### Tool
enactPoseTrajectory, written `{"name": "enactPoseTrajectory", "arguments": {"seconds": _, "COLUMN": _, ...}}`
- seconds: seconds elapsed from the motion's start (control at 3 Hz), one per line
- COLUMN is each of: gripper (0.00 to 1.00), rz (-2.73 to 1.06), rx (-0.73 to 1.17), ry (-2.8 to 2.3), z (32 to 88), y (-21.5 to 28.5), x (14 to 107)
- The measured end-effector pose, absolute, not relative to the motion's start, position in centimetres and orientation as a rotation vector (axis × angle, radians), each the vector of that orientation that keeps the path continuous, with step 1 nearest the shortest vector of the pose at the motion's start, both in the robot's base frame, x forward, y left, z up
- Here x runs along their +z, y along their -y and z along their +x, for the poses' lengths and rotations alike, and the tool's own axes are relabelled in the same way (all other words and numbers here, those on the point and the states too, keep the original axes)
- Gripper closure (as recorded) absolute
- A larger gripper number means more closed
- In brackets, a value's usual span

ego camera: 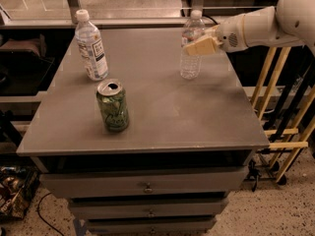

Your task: Knock water bottle over

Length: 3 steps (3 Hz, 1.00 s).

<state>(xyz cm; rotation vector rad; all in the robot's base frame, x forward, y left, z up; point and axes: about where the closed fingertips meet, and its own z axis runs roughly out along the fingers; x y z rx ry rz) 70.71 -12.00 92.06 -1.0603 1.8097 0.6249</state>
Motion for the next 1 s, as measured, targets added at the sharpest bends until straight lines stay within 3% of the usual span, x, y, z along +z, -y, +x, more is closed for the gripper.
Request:
{"name": "enactPoseTrajectory", "arguments": {"seconds": 0.33, "gripper": 0.96, "rz": -1.127, "rx": 0.509, "ry": -1.820, "z": 70.5, "y": 12.3, "x": 93.1}}
{"name": "enactPoseTrajectory", "arguments": {"seconds": 1.0, "gripper": 1.00, "rz": -1.501, "rx": 0.103, "ry": -1.891, "z": 69.4, "y": 13.8, "x": 94.1}}
